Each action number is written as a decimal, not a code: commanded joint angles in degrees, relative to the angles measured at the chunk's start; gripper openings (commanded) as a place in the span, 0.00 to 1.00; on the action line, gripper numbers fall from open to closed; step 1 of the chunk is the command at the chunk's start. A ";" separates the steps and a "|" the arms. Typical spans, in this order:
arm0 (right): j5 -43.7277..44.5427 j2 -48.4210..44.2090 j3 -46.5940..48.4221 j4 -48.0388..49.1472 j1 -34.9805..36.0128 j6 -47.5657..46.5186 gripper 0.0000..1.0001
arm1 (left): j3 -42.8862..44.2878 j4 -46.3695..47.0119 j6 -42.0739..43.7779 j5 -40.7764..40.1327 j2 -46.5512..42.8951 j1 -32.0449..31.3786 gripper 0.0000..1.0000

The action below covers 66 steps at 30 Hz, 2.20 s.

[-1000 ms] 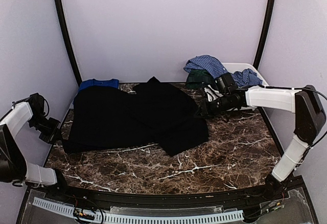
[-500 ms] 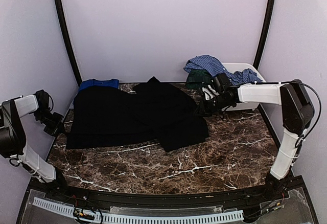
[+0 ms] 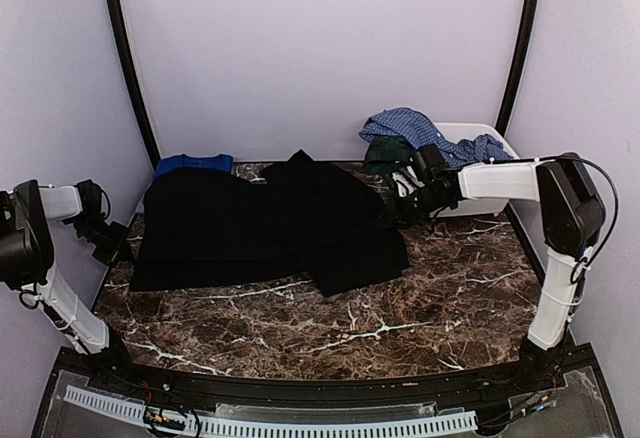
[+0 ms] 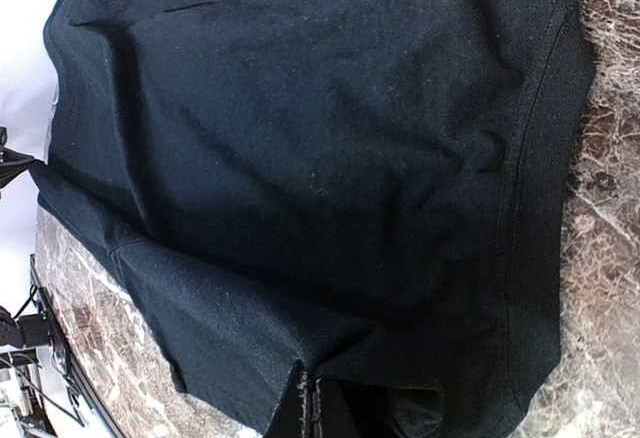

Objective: Fold and stack the mixed laundry pile
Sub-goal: Fold the rectangle-folded T-shirt at the center of the board.

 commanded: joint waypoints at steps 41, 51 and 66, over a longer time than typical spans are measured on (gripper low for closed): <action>4.27 -10.75 -8.75 1.76 1.43 1.48 0.00 | 1.08 -2.27 3.05 2.36 -7.87 0.34 0.00; 3.83 2.84 5.34 -0.97 -0.11 -1.99 0.00 | 4.36 3.48 2.21 2.92 3.97 0.30 0.00; 2.15 6.80 13.10 -5.32 -0.85 -4.73 0.37 | 7.48 4.76 7.34 4.62 5.24 0.01 0.36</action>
